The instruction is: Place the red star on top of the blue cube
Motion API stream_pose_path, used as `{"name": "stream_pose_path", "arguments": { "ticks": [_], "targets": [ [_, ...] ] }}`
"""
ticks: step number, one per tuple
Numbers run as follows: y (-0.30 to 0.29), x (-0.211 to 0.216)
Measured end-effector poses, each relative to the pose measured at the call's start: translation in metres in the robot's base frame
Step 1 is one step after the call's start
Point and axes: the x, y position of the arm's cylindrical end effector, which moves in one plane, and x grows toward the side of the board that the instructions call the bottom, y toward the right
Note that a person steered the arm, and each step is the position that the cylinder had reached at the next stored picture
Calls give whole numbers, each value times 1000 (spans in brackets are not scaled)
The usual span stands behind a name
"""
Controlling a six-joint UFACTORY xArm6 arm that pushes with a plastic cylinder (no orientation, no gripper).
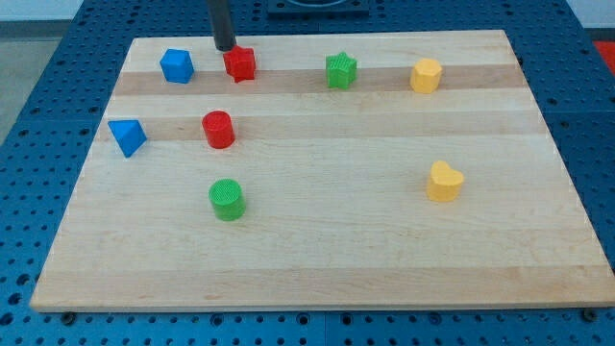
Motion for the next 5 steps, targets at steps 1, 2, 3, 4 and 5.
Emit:
{"name": "stream_pose_path", "arguments": {
  "ticks": [1,2,3,4,5],
  "targets": [
    [0,0],
    [-64,1],
    [-71,2],
    [-71,2],
    [-74,51]
  ]
}}
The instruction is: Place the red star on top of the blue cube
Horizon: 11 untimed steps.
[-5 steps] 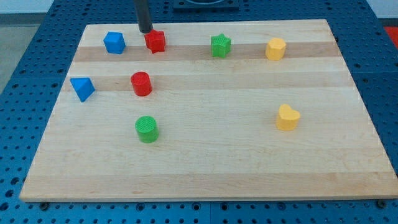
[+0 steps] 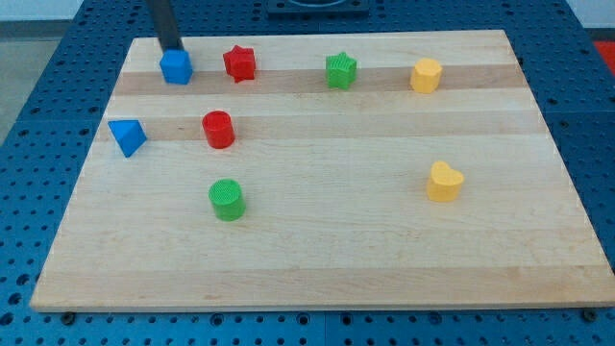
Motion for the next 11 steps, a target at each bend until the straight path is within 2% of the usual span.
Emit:
{"name": "stream_pose_path", "arguments": {
  "ticks": [1,2,4,6,7,8,10,11],
  "targets": [
    [0,6],
    [0,55],
    [0,68],
    [71,75],
    [72,75],
    [124,76],
    [127,76],
    [173,85]
  ]
}}
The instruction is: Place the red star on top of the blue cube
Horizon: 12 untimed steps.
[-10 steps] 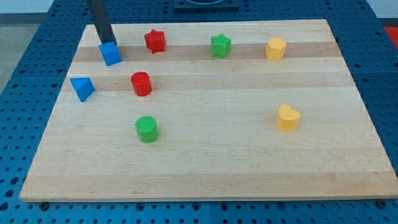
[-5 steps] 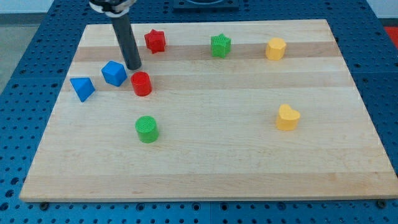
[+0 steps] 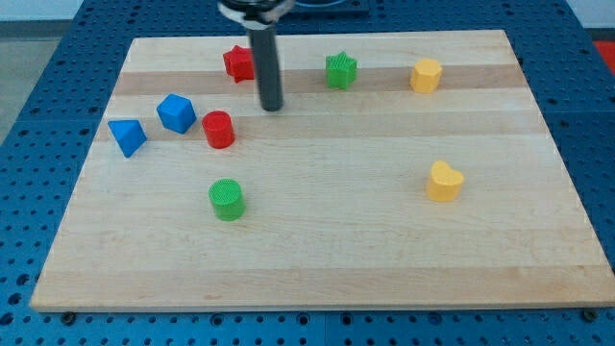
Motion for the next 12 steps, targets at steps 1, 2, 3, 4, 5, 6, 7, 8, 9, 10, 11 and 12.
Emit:
{"name": "stream_pose_path", "arguments": {
  "ticks": [1,2,3,4,5,6,7,8,9,10,11,12],
  "targets": [
    [1,0],
    [-5,-49],
    [-5,-62],
    [-5,-62],
    [-11,-73],
    [-27,-94],
    [-27,-94],
    [-53,-94],
    [-65,-94],
    [-65,-94],
    [-86,-94],
    [-88,-94]
  ]
}}
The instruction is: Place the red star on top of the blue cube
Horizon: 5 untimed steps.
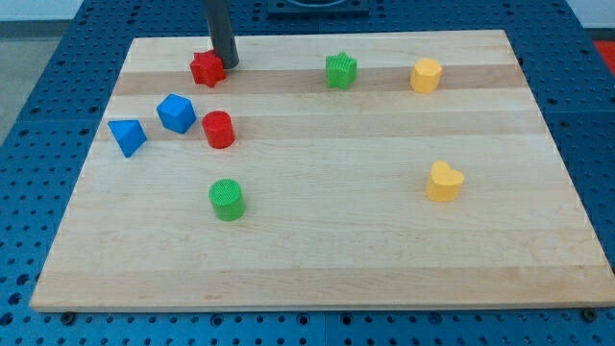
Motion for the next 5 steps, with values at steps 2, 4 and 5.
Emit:
{"name": "stream_pose_path", "arguments": {
  "ticks": [2,4,5],
  "targets": [
    [-7,0],
    [29,37],
    [17,51]
  ]
}}
